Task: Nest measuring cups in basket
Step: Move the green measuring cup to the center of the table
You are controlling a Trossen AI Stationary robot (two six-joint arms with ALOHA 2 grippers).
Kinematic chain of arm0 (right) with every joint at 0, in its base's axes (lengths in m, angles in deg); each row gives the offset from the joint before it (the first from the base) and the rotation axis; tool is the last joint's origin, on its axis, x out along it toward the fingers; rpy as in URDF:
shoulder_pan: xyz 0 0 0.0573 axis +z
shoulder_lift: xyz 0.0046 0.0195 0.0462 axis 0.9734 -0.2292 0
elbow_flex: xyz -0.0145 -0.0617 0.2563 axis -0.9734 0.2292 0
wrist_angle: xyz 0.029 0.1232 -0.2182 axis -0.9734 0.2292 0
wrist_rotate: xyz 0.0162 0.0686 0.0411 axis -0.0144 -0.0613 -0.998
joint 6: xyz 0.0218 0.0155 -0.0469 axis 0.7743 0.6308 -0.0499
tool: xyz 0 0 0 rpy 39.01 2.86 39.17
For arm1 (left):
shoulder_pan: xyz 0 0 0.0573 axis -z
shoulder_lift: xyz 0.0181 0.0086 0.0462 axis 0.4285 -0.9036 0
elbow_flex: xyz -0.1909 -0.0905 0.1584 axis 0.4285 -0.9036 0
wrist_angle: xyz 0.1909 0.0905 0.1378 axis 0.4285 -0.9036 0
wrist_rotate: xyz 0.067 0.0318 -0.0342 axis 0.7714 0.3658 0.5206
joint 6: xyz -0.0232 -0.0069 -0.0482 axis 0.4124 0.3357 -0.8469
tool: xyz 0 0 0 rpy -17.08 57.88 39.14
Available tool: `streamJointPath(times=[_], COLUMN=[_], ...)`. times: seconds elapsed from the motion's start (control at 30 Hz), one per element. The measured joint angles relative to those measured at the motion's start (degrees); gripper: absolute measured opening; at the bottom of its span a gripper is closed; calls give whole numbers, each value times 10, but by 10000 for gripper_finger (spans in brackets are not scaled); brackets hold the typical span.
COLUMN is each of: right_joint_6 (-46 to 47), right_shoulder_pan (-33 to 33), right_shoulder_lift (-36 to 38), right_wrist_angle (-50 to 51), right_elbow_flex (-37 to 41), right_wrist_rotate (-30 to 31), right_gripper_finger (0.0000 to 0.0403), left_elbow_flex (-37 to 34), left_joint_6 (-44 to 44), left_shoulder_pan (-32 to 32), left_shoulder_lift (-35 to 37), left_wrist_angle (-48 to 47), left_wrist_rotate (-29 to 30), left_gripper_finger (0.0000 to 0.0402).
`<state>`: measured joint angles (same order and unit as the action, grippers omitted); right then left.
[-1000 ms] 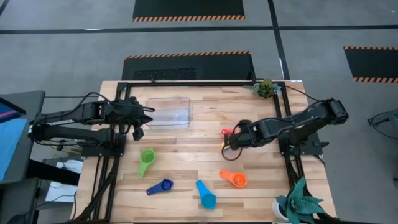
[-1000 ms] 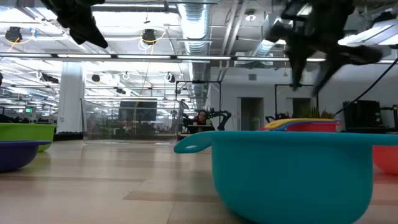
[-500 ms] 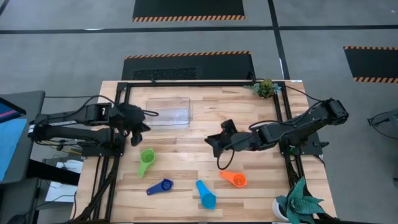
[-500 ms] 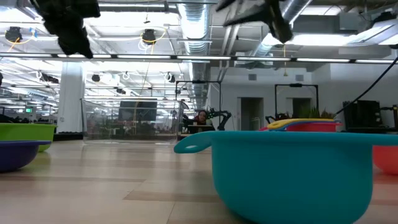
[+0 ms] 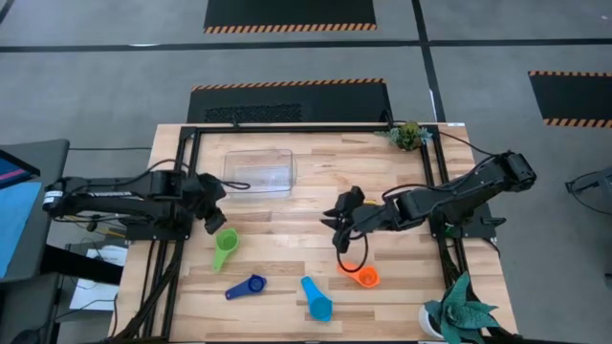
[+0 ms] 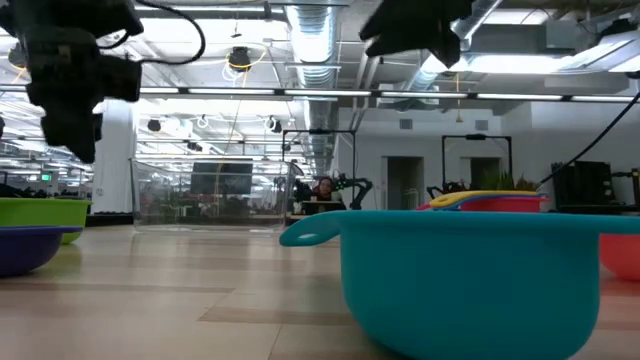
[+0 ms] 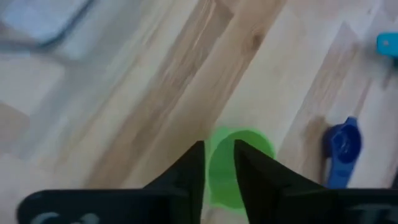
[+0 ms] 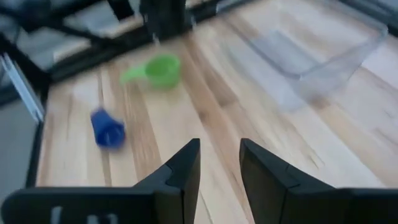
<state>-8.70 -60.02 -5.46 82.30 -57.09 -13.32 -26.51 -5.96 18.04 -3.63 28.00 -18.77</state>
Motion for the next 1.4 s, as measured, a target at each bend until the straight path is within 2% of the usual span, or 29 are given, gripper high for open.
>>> streamJointPath(times=[0.13,0.37,0.5,0.67,0.83,0.97,1.13,1.23,1.33,1.4], right_joint_6=[0,1,25,35,35,35,35,37,37,37], right_shoulder_pan=[0,-13,-20,-26,-27,-27,-27,-24,-21,-21], right_shoulder_lift=[0,0,0,0,0,0,0,0,0,0], right_wrist_angle=[66,94,94,96,99,98,96,95,93,90], right_elbow_flex=[0,0,0,0,0,0,0,0,0,0], right_wrist_rotate=[-5,-3,-3,-3,-3,-3,-3,-3,-3,-3], right_gripper_finger=[132,134,132,134,132,132,132,132,132,132], left_elbow_flex=[-8,-1,26,66,59,55,54,54,76,122], left_joint_6=[-47,-56,-50,-69,-79,-80,-30,13,62,77], left_shoulder_pan=[23,101,145,208,288,324,328,319,278,245], left_shoulder_lift=[-6,-44,-82,-106,-145,-198,-276,-329,-381,-409], left_wrist_angle=[6,55,-19,-120,-124,-125,-101,-30,74,107], left_wrist_rotate=[-14,41,63,47,14,68,63,68,123,179], left_gripper_finger=[111,113,97,68,11,2,0,0,0,0])
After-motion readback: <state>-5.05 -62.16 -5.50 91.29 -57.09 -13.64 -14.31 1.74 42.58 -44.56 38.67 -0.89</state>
